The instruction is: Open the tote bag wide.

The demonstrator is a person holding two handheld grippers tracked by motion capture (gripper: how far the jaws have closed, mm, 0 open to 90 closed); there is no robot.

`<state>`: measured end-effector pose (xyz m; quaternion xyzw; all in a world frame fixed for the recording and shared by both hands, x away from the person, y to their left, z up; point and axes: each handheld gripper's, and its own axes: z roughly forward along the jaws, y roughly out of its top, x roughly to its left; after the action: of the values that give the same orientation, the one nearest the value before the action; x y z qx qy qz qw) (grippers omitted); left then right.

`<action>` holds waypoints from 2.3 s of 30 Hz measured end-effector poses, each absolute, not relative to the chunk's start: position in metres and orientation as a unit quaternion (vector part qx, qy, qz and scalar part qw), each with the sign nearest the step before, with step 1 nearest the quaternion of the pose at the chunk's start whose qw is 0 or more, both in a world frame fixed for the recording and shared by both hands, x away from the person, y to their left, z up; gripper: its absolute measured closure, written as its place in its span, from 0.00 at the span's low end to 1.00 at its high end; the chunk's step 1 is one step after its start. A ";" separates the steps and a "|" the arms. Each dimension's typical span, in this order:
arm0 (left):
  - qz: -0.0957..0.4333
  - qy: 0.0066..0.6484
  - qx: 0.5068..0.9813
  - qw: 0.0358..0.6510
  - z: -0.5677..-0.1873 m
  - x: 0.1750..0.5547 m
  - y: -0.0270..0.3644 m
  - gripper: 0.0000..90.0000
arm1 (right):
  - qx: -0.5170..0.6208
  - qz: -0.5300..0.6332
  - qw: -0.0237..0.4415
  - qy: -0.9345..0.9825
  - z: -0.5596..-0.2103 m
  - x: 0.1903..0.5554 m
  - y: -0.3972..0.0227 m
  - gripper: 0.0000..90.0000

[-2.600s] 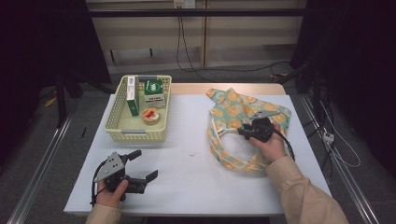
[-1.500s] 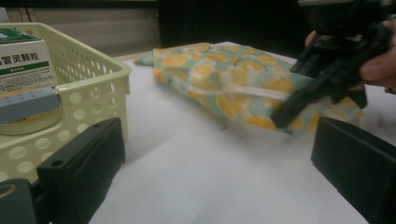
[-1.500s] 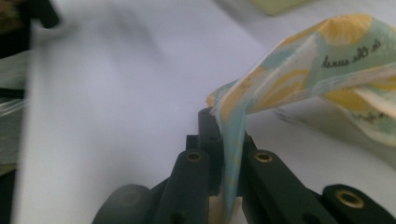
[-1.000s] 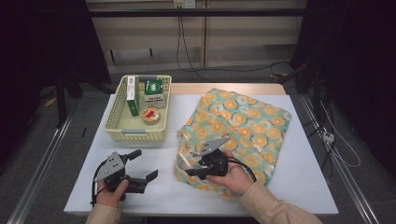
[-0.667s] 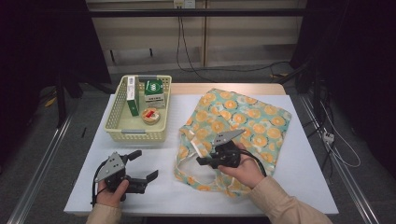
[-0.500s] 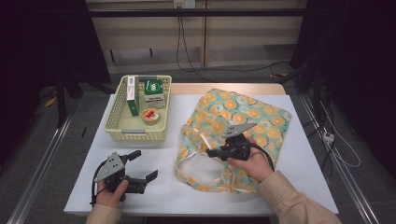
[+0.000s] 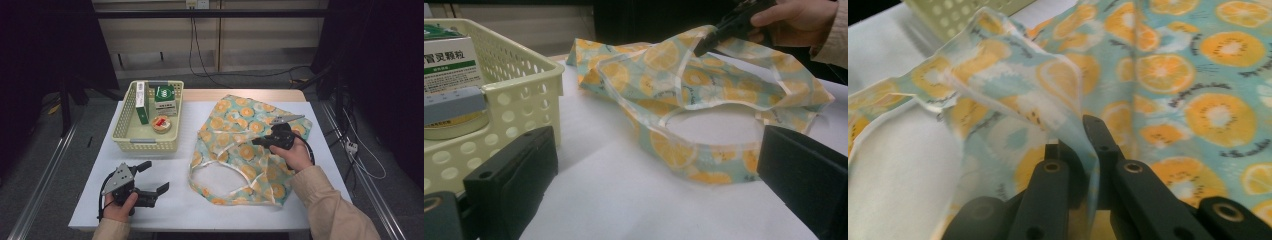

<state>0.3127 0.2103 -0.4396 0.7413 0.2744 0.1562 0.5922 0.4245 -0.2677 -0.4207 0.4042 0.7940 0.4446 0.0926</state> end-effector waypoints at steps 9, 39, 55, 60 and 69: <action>0.156 0.273 0.742 0.591 -0.440 0.313 0.211 0.03 | 0.442 0.439 0.122 0.772 -0.430 0.444 -0.284 0.98; 0.162 0.276 0.742 0.588 -0.439 0.311 0.213 0.03 | 0.359 0.427 0.091 0.825 -0.415 0.370 -0.237 0.52; 0.163 0.272 0.744 0.589 -0.438 0.311 0.213 0.03 | 0.303 0.375 0.113 0.869 -0.455 0.351 -0.204 0.70; 0.164 0.271 0.744 0.588 -0.438 0.311 0.213 0.03 | 0.301 0.373 0.125 0.869 -0.457 0.352 -0.204 0.80; 0.162 0.272 0.743 0.589 -0.439 0.311 0.211 0.03 | 0.320 0.385 0.133 0.855 -0.460 0.358 -0.201 1.00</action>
<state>0.3108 0.2114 -0.4387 0.7432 0.2718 0.1620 0.5895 0.3576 -0.2014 -0.4600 0.3198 0.8552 0.3854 0.1333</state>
